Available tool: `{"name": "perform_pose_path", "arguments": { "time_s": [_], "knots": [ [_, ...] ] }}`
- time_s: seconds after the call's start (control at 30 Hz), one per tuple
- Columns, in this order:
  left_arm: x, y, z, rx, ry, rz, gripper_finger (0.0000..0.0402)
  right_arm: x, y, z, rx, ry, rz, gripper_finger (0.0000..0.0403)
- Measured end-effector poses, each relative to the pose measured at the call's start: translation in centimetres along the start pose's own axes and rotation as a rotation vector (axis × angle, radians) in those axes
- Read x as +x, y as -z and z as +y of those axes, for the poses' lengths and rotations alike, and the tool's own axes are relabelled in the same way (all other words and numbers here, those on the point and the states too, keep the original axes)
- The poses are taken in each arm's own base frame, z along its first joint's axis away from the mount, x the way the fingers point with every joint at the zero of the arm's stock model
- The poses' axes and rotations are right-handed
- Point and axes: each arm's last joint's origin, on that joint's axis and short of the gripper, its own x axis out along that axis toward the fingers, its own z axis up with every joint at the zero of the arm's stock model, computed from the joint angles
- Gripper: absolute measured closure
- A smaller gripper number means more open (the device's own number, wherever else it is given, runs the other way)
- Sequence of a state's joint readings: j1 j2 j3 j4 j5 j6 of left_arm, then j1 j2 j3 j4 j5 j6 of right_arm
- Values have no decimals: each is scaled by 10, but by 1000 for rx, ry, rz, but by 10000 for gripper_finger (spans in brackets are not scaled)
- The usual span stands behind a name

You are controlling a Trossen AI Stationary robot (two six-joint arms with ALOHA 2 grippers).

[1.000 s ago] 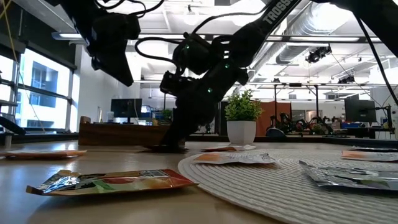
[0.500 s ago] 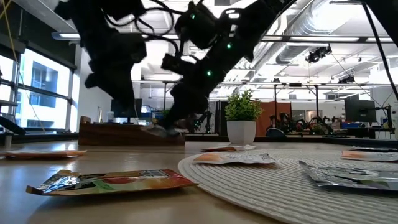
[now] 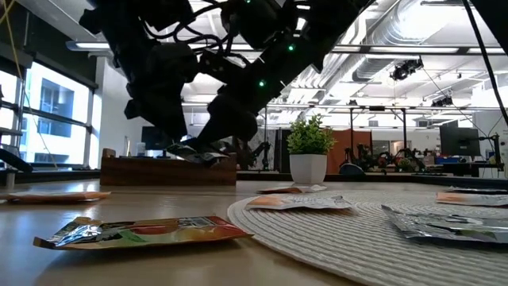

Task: Pick & Place Tea
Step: Put the violet tea bag into the left section of the wooden organizer

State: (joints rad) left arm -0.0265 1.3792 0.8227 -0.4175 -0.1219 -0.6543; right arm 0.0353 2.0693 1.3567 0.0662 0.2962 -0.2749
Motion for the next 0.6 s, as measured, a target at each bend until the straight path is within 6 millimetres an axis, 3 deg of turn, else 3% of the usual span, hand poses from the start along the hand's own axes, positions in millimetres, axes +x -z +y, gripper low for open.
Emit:
{"name": "perform_pose_path", "arguments": {
  "time_s": [0.43, 0.6],
  "knots": [
    [-9, 5, 7, 36, -78, 23, 302, -6, -1, 5, -34, 35, 46, 402],
    [-9, 3, 5, 51, -41, 12, 302, -11, -11, 2, -5, 2, -33, 402]
  ]
}}
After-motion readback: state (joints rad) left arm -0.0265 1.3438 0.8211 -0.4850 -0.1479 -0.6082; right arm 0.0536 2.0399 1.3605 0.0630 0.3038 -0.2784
